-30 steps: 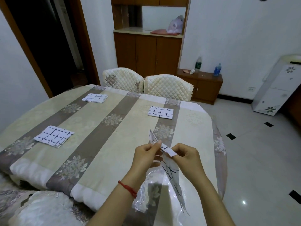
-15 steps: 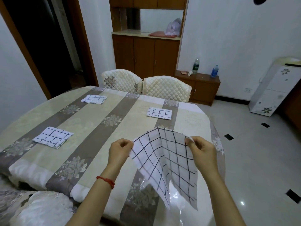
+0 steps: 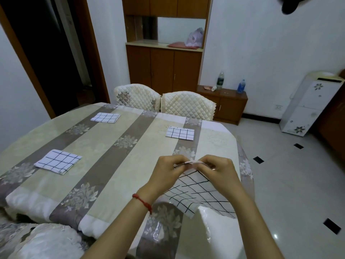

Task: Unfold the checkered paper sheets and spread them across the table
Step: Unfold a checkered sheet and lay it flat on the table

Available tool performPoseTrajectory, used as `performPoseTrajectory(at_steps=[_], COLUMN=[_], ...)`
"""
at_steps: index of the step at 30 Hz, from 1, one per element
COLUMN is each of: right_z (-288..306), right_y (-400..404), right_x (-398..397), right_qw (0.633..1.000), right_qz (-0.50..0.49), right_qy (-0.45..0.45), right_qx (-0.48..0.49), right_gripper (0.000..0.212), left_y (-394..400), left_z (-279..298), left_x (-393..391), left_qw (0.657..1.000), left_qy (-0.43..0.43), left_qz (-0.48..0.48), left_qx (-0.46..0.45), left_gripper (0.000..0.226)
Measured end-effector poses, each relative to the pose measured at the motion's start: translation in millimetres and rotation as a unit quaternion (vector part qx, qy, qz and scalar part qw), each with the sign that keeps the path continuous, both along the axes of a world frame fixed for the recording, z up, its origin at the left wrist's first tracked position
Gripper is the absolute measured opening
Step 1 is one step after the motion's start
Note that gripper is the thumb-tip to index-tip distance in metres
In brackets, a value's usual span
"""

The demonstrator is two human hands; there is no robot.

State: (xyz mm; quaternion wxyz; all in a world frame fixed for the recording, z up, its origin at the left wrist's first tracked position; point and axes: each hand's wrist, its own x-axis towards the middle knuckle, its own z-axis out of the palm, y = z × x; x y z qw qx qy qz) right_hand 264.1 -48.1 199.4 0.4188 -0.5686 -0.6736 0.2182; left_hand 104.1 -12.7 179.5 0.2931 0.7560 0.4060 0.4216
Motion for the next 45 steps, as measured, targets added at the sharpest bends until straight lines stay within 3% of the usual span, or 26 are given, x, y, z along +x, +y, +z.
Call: performPoseTrajectory(at_steps=[2, 6, 11, 14, 16, 20, 23, 25, 28, 31, 35, 45], right_z=[0, -5, -10, -12, -12, -14, -17, -19, -18, -21, -25, -30], right_y=[-3, -14, -23, -22, -18, -10, -3, 1, 4, 5, 8, 33], right_x=[9, 31, 49, 47, 42, 30, 18, 10, 1, -4, -6, 18], right_qw=[0.999, 0.992, 0.986, 0.986, 0.987, 0.986, 0.979, 0.98, 0.984, 0.988, 0.988, 0.988], right_qz=[0.003, 0.001, -0.004, -0.012, -0.024, -0.054, -0.07, -0.064, -0.031, -0.005, 0.006, -0.047], right_qy=[-0.006, -0.005, 0.025, 0.073, 0.09, 0.122, 0.164, 0.166, 0.143, 0.108, 0.094, 0.058], right_qx=[-0.032, -0.127, -0.162, -0.15, -0.132, -0.103, -0.097, -0.093, -0.098, -0.109, -0.122, -0.136], right_gripper=[0.022, 0.032, 0.045, 0.035, 0.022, 0.023, 0.027, 0.029, 0.031, 0.031, 0.028, 0.018], left_y=[3, 11, 23, 27, 25, 11, -8, -20, -27, -26, -21, 16], left_z=[3, 10, 7, 3, 3, 1, -3, -4, -5, -5, -5, -25], left_x=[-3, -15, -32, -33, -31, -23, -7, 6, 21, 22, 21, -9], left_qw=[0.999, 0.989, 0.979, 0.975, 0.969, 0.958, 0.972, 0.971, 0.945, 0.915, 0.901, 0.921], left_qy=[-0.03, -0.105, -0.138, -0.136, -0.129, -0.078, -0.065, -0.072, -0.12, -0.177, -0.214, -0.187], left_qz=[0.019, 0.066, 0.117, 0.143, 0.187, 0.268, 0.206, 0.155, 0.109, 0.098, 0.099, 0.172], left_qx=[-0.024, -0.078, -0.098, -0.099, -0.097, -0.068, -0.095, -0.167, -0.285, -0.349, -0.365, -0.296], left_gripper=[0.008, 0.034, 0.028, 0.026, 0.009, 0.027, 0.015, 0.022, 0.032, 0.036, 0.021, 0.024])
